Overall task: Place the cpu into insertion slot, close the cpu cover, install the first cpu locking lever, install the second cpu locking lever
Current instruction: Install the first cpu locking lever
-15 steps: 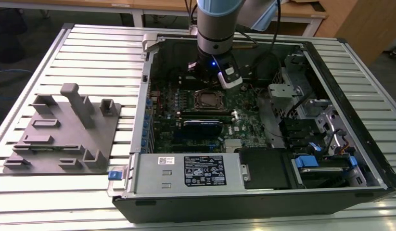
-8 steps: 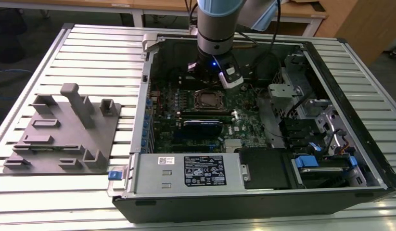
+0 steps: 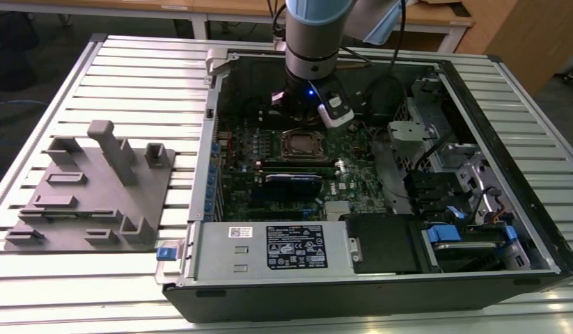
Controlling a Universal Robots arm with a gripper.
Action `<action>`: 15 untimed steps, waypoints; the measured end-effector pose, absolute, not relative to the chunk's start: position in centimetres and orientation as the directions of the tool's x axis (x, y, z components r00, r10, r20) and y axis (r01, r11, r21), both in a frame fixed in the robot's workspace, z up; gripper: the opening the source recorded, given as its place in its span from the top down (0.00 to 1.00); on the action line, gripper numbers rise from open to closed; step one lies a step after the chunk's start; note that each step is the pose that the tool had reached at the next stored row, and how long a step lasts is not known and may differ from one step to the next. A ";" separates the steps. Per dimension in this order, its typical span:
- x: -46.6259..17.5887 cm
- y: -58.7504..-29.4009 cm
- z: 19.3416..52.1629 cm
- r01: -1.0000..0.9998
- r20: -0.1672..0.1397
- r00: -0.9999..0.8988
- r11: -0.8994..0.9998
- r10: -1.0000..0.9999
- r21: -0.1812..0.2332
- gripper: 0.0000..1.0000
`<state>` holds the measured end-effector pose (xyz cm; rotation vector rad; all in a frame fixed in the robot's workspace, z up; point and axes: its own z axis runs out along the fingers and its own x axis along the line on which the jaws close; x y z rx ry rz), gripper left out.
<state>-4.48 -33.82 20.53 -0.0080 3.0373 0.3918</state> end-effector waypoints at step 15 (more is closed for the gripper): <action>-4.5 -33.8 20.1 -0.062 -0.179 -0.984 0.964 -0.016 0.259 0.89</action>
